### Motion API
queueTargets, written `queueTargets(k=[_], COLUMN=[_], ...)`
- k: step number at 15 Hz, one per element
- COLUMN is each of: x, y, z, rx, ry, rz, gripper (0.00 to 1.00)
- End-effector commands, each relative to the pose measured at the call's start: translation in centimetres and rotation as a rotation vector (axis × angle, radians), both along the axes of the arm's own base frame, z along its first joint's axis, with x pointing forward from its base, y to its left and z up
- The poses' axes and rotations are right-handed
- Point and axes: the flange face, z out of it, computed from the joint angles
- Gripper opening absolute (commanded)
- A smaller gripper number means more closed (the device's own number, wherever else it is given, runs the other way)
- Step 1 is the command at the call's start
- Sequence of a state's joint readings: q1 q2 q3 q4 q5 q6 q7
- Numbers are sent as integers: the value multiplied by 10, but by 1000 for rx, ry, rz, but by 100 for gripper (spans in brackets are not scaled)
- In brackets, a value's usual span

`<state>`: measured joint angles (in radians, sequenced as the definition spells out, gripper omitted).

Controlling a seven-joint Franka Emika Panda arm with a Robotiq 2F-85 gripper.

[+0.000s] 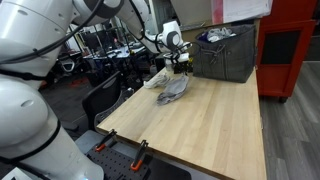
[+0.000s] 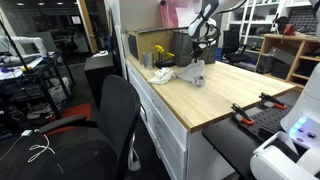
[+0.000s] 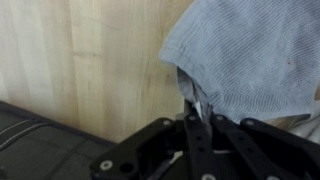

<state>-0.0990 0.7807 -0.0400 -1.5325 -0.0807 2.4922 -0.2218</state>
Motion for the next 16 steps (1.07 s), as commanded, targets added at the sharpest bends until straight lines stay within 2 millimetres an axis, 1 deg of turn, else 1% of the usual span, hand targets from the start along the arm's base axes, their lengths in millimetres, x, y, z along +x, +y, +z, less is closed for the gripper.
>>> queueTargets(k=[1, 3, 6, 10, 12, 16], x=[-28, -43, -66, -96, -108, -127], y=[9, 18, 33, 54, 63, 86], z=[23, 20, 10, 2, 2, 8], rx=[-78, -114, -155, -162, -144, -71], ry=[-101, -133, -154, -149, -133, -98], rz=[-34, -38, -34, -13, 4, 44], gripper=[2, 2, 2, 2, 2, 2])
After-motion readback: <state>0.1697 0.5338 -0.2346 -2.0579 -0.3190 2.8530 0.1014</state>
